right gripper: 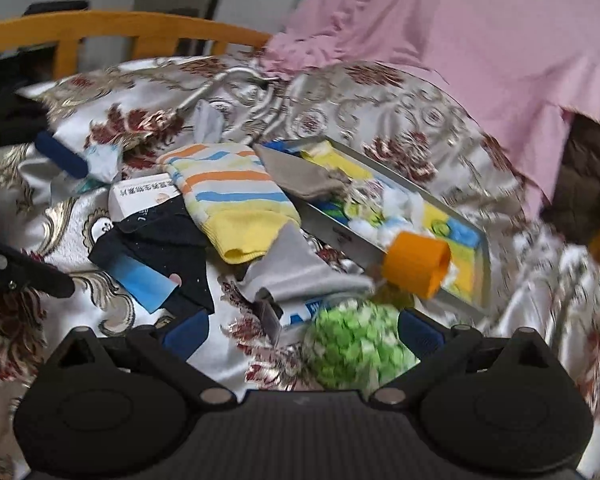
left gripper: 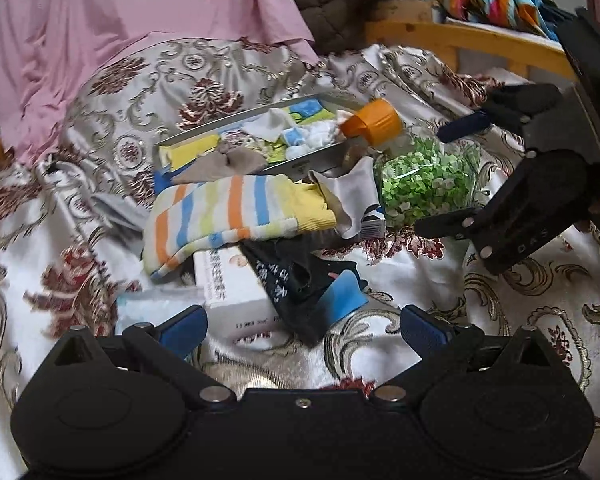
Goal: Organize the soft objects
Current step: 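Grasp the grey sock with the right gripper while the left grasps the black striped cloth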
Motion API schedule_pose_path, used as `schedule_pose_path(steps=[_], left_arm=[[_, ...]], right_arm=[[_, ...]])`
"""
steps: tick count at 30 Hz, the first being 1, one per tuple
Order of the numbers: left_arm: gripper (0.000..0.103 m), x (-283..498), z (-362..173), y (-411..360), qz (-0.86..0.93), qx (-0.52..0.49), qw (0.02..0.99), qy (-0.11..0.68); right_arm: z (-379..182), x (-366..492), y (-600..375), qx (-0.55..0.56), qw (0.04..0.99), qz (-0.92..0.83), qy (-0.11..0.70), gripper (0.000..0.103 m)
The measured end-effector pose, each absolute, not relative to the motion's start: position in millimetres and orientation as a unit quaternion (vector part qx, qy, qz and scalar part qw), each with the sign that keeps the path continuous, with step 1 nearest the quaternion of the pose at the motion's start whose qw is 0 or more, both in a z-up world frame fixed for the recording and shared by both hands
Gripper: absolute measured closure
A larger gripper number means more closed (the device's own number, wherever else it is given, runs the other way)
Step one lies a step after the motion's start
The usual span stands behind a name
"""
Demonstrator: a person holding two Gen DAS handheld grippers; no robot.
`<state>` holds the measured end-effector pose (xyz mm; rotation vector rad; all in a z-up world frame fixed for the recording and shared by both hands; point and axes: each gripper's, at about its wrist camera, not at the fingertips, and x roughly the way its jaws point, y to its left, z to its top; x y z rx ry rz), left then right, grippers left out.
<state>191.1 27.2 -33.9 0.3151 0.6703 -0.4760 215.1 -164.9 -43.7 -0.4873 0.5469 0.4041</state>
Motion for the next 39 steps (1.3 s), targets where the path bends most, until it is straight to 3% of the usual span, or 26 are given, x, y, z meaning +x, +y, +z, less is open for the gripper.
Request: schedule_pose_path(steps=[17,23,28,36,39], left_arm=[[0.015,238,-40,21,-0.261,0.139,0.887,0.355],[0.025,241,-39,19,-0.273,0.144,0.881,0.359],[0.044,245,-37,18,-0.272,0.143,0.878,0.367],[0.053,254,-35,13,-0.254,0.143,0.878,0.380],[0.058,256,-35,11,-0.249,0.148,0.877,0.383]], right_arm=[[-54,255,-167,-0.265,0.904,0.218,0.254,0.002],[-63,255,-156,-0.282,0.891,0.242,0.261,0.013],[-63,262,-149,-0.284,0.886,0.252,0.266,0.021],[-68,272,-142,-0.279,0.885,0.233,0.290,0.036],[-68,273,-143,-0.278,0.887,0.229,0.289,0.047]])
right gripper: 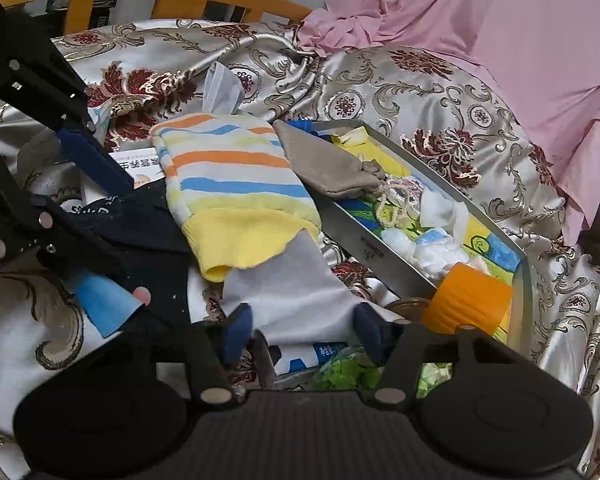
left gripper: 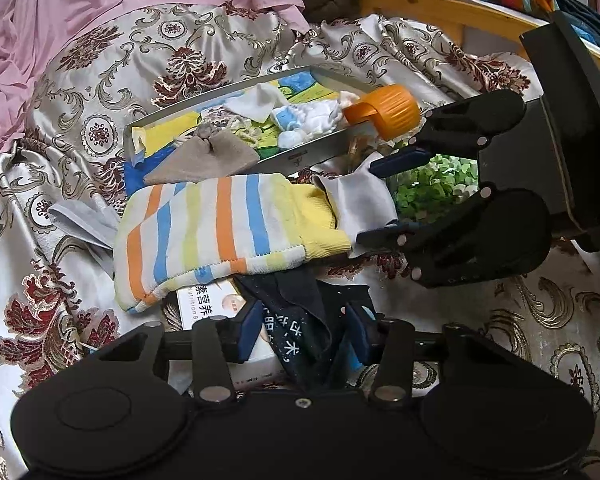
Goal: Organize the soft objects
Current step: 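Grasp the grey sock with the right gripper while the left grasps the black striped cloth, then lift the grey sock and black cloth and carry both toward the tray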
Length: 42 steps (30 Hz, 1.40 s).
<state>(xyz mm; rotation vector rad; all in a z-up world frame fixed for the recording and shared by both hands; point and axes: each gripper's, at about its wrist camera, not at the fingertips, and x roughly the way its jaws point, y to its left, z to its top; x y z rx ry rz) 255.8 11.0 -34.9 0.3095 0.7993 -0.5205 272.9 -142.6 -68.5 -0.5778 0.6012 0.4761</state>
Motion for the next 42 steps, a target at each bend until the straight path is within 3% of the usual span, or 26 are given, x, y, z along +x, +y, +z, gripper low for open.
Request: schedule_pose_path(steps=[4,16,23,28,42], left_arm=[[0.066,258,-34,12,-0.242,0.145,0.878,0.388],[0.075,259,-37,9,-0.220,0.146,0.883,0.388],[0.080,258,-37,7,-0.219,0.149,0.883,0.387],[0.090,257,-38,6,-0.222,0.145,0.883,0.388],[0.096,246,-38,12,-0.223,0.116,0.889,0.382]], right_arm=[[-68,273,-143,-0.275,0.889,0.225,0.288,0.060],[-73,269,-140,-0.282,0.889,0.221,0.284,0.079],[-73,270,-143,-0.268,0.891,0.226,0.288,0.084],[-74,269,-145,-0.257,0.893,0.227,0.291,0.091],[-65,261,-151,-0.215,0.893,0.256,0.301,0.098]])
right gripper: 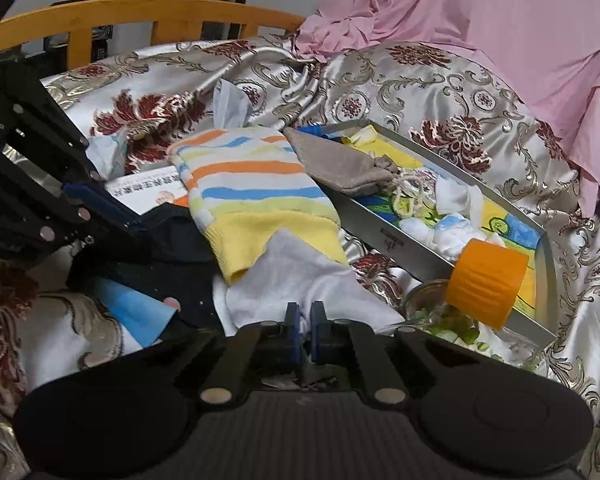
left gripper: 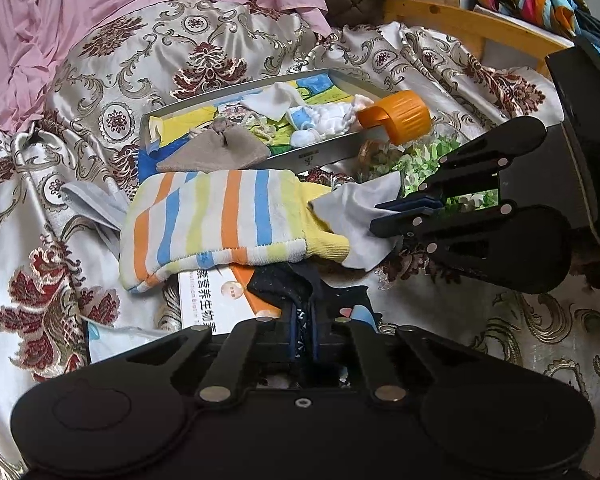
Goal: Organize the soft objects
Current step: 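Lift the grey sock and black cloth and carry both toward the tray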
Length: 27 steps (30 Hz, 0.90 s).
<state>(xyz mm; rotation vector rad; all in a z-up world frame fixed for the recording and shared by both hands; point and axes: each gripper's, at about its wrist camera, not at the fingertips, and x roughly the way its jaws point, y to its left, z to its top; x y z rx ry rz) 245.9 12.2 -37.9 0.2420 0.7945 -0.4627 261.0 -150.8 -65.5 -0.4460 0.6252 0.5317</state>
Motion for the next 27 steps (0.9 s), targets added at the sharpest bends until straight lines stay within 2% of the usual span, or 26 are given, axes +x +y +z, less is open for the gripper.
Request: schedule_pose_path(steps=[17,27], left_arm=[[0.097,214,-36,8,-0.240,0.077,0.894,0.370],[0.097,204,6,3,-0.235,0.061,0.931,0.274]], right_arm=[[-47,237,-153,-0.206,0.898,0.269,0.280,0.098],[-20,231,-169,-0.176,0.928,0.251,0.213,0.099]])
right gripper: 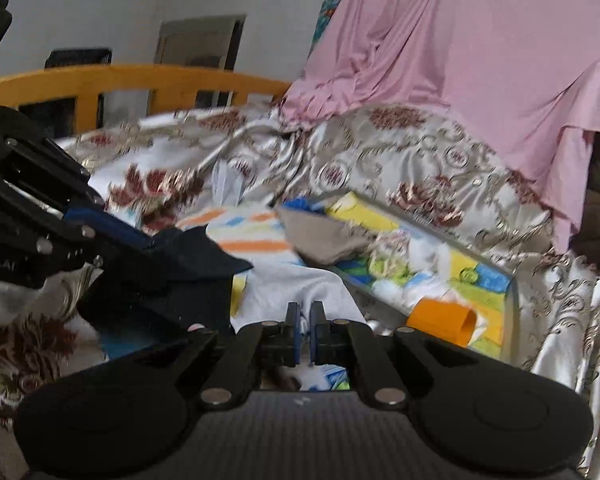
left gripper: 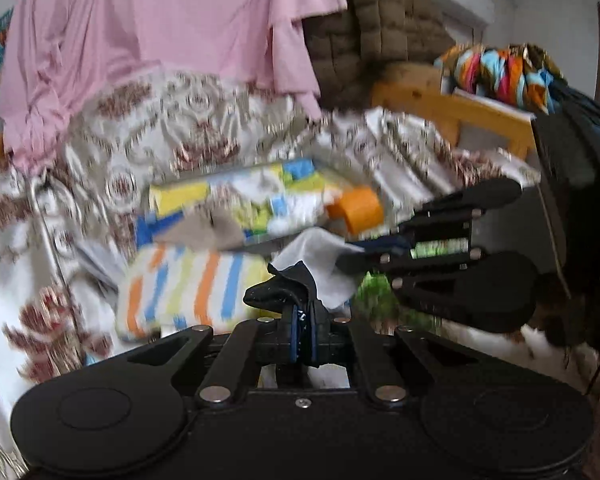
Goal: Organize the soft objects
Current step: 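Lift the grey sock and black cloth and carry both toward the tray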
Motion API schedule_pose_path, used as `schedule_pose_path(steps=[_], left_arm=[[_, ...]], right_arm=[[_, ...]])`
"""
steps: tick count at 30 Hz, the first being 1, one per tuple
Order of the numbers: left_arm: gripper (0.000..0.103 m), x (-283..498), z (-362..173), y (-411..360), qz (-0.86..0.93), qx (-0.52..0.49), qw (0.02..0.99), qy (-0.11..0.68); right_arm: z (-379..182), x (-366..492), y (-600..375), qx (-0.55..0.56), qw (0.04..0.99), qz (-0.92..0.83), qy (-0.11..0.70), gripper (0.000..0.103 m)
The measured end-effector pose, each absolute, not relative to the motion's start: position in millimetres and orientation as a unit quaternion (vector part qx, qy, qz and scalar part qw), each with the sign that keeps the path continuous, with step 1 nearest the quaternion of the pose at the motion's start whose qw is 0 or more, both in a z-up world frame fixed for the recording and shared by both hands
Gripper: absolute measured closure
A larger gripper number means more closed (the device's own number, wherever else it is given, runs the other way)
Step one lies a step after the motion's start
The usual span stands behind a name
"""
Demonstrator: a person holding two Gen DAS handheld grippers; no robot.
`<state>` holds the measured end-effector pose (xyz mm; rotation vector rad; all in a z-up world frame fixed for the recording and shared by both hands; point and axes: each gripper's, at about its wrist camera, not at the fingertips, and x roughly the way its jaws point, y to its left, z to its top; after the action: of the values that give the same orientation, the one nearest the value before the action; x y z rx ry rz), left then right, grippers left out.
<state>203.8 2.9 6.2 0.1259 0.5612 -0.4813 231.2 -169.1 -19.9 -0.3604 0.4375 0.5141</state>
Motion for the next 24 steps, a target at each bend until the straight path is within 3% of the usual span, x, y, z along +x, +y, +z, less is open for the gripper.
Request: schedule_pose_path(steps=[14,24], left_arm=[[0.098,272,124,-24,-0.243,0.093,0.941,0.218],[0.098,401,113,-45,-0.218,0.024,0.957,0.189]], right_arm=[[34,269,-205,-0.114,0.966,0.187,0.140,0.098],[52,369,-232,-0.098,0.969,0.169,0.149,0.098]])
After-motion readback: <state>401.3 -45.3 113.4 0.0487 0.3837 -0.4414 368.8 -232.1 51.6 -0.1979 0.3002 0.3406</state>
